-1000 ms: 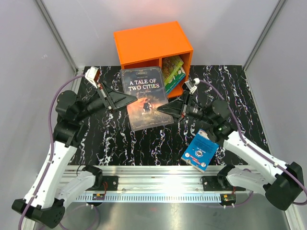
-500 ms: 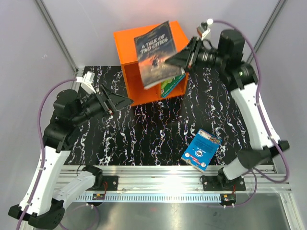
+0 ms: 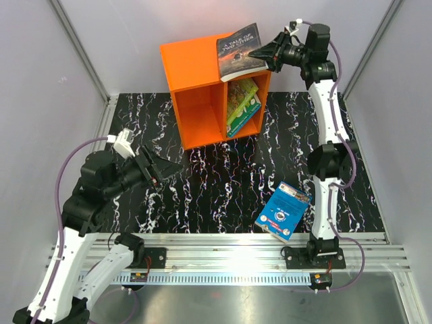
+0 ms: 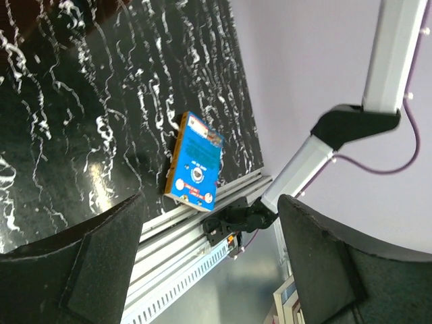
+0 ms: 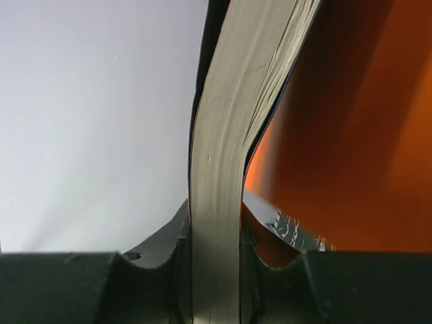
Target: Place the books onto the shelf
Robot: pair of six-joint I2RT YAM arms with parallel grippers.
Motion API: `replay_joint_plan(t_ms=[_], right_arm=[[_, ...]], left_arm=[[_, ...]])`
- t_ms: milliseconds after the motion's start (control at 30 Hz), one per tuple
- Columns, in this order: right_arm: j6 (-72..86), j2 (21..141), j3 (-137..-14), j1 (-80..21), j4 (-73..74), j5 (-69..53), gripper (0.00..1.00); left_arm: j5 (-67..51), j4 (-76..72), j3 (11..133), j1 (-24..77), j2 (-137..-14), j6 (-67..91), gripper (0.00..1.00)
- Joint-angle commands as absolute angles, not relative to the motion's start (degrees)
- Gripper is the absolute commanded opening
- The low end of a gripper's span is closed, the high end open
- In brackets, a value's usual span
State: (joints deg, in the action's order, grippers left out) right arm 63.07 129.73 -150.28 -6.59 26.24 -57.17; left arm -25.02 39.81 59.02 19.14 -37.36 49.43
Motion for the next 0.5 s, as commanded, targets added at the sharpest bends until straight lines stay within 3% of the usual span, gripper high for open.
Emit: replay_joint_plan(t_ms=[0, 100, 133, 267, 467], right_arm=[[72.5, 134.1, -159.9, -5.5, 9.6, -62.6, 0.00], [73.7, 137.0, -159.1, -4.7, 8.5, -62.4, 0.00], [73.6, 136.2, -157.8, -4.6, 7.5, -62.2, 0.05], [69.3, 134.5, -154.6, -3.8, 10.1, -61.8, 1.00], [61.6, 132.7, -154.9, -2.6, 17.4, -59.3, 1.00]], left_arm=[[-23.8, 38.5, 58.4, 19.2, -38.0, 48.4, 0.82], [-23.8, 38.2, 58.9, 19.2, -39.7, 47.2, 0.81], [-24.1, 38.0, 59.1, 19.2, -41.1, 46.9, 0.81], [-24.9, 36.5, 60.1, 19.2, -44.6, 46.0, 0.80], [-27.5, 32.8, 59.9, 19.2, -49.9, 46.4, 0.79]])
